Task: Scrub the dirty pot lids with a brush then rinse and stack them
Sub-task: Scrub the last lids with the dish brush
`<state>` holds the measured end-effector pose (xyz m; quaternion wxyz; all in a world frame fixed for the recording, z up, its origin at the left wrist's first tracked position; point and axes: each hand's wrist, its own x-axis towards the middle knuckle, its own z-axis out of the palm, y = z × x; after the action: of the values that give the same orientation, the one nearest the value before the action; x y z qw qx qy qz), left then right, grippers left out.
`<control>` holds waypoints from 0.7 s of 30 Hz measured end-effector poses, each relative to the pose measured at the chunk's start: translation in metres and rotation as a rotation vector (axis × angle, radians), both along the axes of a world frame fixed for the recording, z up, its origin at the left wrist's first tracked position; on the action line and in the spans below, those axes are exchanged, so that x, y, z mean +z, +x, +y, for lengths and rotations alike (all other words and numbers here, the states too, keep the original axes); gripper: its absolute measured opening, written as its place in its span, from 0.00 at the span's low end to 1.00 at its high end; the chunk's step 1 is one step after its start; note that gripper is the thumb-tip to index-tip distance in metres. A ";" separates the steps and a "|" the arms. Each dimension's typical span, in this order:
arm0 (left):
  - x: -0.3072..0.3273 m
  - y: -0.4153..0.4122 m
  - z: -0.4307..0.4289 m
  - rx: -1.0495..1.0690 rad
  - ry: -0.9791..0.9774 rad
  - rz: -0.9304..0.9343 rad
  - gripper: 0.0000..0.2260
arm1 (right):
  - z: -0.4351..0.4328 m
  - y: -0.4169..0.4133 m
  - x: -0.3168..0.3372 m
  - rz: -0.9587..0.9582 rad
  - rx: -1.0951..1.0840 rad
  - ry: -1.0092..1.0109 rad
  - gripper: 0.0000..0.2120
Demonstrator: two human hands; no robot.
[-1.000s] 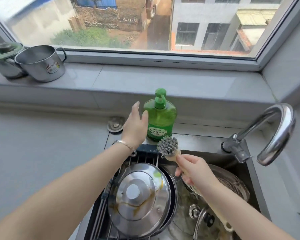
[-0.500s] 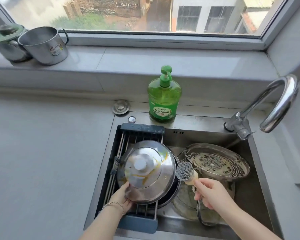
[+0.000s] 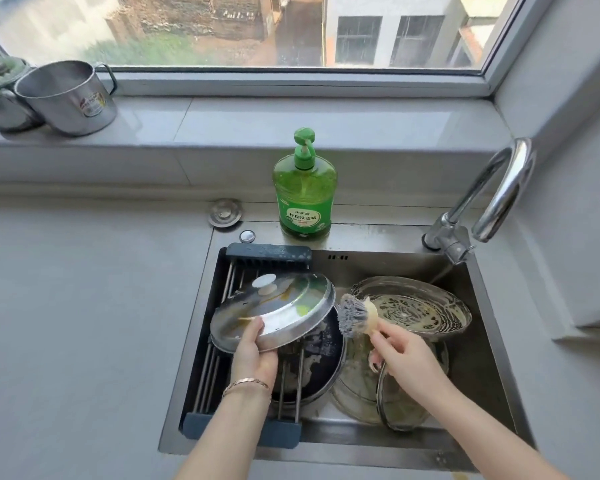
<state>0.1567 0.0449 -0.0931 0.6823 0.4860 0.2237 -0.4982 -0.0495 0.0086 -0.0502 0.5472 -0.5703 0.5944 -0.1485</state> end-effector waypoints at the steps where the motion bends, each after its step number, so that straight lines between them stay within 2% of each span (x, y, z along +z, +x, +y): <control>1: 0.010 -0.002 0.000 -0.058 0.022 -0.078 0.05 | 0.000 -0.002 0.005 0.001 0.018 -0.044 0.17; 3: 0.027 -0.005 0.005 -0.184 0.049 -0.274 0.08 | 0.001 -0.006 0.017 0.025 0.084 -0.156 0.21; 6: 0.058 -0.015 0.014 -0.346 0.021 -0.466 0.06 | 0.007 -0.007 0.032 0.205 0.296 -0.335 0.22; 7: 0.067 -0.020 0.015 -0.381 -0.003 -0.488 0.05 | 0.013 -0.006 0.035 0.213 0.350 -0.361 0.21; 9: 0.080 -0.033 0.017 -0.417 -0.038 -0.537 0.08 | 0.034 0.000 0.038 0.091 0.385 -0.333 0.18; 12: 0.094 -0.049 0.020 -0.413 -0.068 -0.570 0.13 | 0.049 0.000 0.040 -0.037 0.293 -0.298 0.15; 16: 0.109 -0.065 0.025 -0.424 -0.109 -0.594 0.04 | 0.034 -0.018 0.032 -0.002 0.033 -0.176 0.13; 19: 0.115 -0.070 0.021 -0.400 -0.086 -0.692 0.06 | 0.056 -0.015 0.039 -0.145 0.052 -0.190 0.15; 21: 0.117 -0.072 0.020 -0.400 -0.062 -0.668 0.08 | 0.057 -0.016 0.040 -0.189 0.032 -0.201 0.14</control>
<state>0.0850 0.0650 0.0237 0.6213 0.6347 -0.1247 -0.4423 -0.0657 0.0656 -0.0105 0.5429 -0.6153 0.5132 -0.2516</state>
